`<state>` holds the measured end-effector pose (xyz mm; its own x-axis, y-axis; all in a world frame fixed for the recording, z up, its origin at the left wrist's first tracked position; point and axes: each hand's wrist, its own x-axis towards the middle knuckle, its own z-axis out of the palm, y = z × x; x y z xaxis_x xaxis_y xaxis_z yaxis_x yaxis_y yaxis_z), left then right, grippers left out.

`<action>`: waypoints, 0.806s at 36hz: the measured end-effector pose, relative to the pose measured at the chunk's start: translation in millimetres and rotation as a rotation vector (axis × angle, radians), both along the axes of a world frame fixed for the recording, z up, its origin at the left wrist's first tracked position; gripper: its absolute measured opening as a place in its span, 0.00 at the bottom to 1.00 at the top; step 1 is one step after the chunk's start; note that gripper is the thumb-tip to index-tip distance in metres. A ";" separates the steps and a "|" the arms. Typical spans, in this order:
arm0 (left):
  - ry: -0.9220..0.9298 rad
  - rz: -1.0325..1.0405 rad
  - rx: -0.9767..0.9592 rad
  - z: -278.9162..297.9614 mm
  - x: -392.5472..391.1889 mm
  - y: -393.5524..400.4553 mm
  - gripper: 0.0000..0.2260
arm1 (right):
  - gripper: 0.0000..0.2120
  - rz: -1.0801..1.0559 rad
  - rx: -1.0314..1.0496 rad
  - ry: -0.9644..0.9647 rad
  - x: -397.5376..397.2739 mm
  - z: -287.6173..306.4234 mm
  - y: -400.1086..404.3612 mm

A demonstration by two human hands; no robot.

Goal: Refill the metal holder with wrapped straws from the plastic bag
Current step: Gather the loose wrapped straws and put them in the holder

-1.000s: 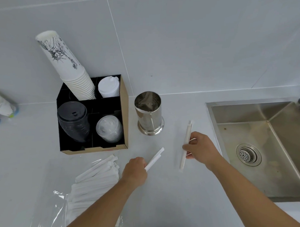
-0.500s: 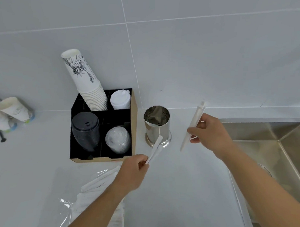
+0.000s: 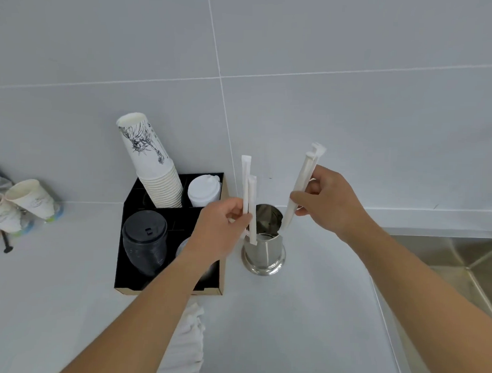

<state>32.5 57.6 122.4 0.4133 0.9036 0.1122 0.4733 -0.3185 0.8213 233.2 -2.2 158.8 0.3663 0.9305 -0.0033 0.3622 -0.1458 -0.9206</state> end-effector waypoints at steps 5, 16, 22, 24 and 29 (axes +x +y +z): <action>0.011 -0.011 -0.036 -7.9 17.1 16.2 0.04 | 0.08 0.034 -0.018 -0.072 -4.9 -1.9 19.1; 0.065 -0.050 -0.149 -35.3 30.0 34.7 0.04 | 0.07 0.091 -0.099 -0.218 -9.7 -25.4 40.4; 0.079 -0.082 -0.190 -41.7 35.5 35.7 0.07 | 0.05 0.136 -0.136 -0.240 -13.3 -41.4 44.6; 0.077 -0.085 -0.204 -43.3 37.7 36.8 0.06 | 0.05 0.144 -0.157 -0.244 -13.9 -47.3 47.3; 0.094 -0.094 -0.196 -48.7 40.0 41.7 0.04 | 0.05 0.138 -0.204 -0.241 -13.4 -58.7 52.0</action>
